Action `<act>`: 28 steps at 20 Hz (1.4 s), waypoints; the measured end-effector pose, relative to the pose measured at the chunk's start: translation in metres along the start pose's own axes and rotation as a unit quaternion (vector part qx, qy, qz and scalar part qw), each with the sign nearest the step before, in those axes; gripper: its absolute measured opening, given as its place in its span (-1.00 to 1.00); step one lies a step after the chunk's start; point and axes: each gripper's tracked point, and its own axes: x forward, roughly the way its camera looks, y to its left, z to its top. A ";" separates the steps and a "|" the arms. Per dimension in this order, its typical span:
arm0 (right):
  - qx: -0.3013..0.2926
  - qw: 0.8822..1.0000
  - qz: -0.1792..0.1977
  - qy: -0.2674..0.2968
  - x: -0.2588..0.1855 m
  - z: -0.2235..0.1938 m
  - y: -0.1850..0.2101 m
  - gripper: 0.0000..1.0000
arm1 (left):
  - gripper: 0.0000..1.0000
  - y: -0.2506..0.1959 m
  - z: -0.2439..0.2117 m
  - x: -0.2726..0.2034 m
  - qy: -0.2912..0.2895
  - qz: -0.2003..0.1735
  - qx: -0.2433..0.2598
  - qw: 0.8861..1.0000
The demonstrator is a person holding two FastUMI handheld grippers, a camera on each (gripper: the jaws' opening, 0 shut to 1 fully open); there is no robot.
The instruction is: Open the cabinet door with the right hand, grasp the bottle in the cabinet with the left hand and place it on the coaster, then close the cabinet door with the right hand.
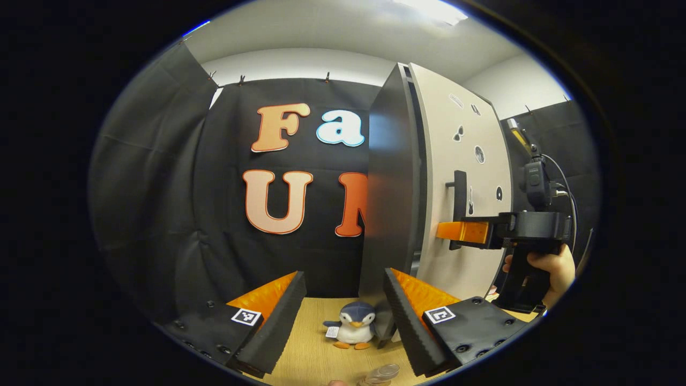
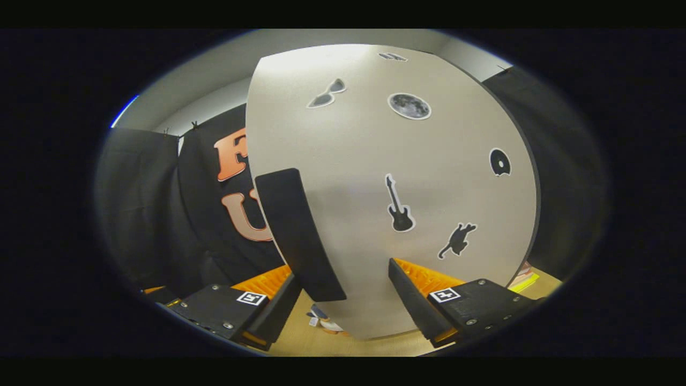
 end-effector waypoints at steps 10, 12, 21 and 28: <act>-0.009 1.000 -0.027 0.003 0.010 0.001 -0.002 0.92 | 0.89 0.013 -0.006 -0.007 0.004 0.005 -0.003 1.000; -0.014 0.999 -0.034 0.003 0.008 0.002 -0.003 0.92 | 0.89 0.016 -0.007 -0.008 0.005 0.008 -0.004 1.000; -0.012 0.999 -0.041 0.004 0.016 0.000 -0.007 0.92 | 0.91 0.015 -0.009 -0.013 0.007 0.009 -0.007 1.000; -0.008 0.999 -0.044 0.015 0.013 -0.009 -0.008 0.94 | 0.90 0.028 -0.010 -0.024 0.011 0.026 -0.001 1.000</act>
